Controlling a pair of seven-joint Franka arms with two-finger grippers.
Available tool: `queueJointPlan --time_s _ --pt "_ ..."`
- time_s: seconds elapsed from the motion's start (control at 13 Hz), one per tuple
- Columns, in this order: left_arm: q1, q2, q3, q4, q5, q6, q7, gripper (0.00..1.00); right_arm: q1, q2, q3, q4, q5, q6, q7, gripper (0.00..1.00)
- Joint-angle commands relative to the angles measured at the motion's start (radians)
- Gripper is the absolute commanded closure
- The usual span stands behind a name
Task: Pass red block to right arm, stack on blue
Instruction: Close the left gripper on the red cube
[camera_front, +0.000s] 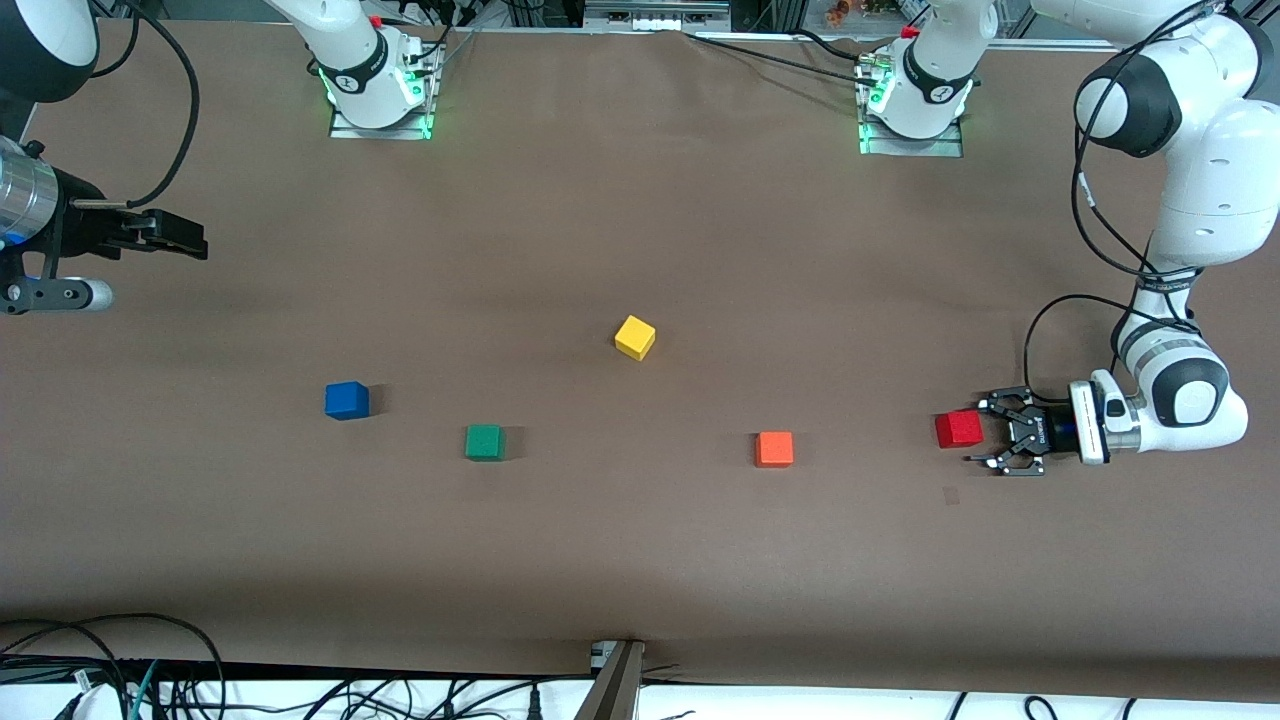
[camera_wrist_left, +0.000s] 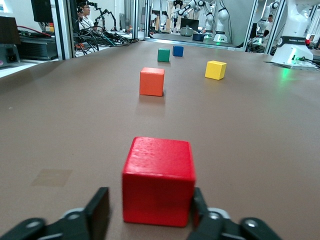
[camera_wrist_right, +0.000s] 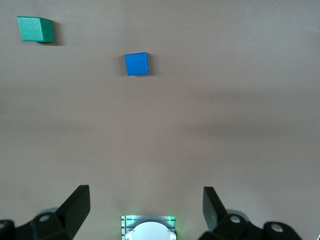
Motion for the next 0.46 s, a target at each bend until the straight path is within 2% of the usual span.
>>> queueJointPlan --time_s 0.0,0.08,0.15,0.38 --pt "-0.001 0.012 0.003 0.017 -0.025 0.002 0.076 0.76 -0.001 0.010 0.000 0.023 0.006 -0.006 -0.002 0.00" --pt "-0.001 0.012 0.003 0.019 -0.025 0.004 0.079 0.96 0.001 0.010 0.000 0.023 0.006 -0.006 -0.002 0.00" --pt "-0.001 0.010 0.003 0.020 -0.025 0.004 0.083 1.00 0.001 0.010 0.000 0.023 0.006 -0.004 -0.002 0.00" --pt "-0.001 0.006 0.003 0.020 -0.025 0.001 0.082 1.00 0.001 0.010 0.000 0.023 0.004 0.008 -0.040 0.00"
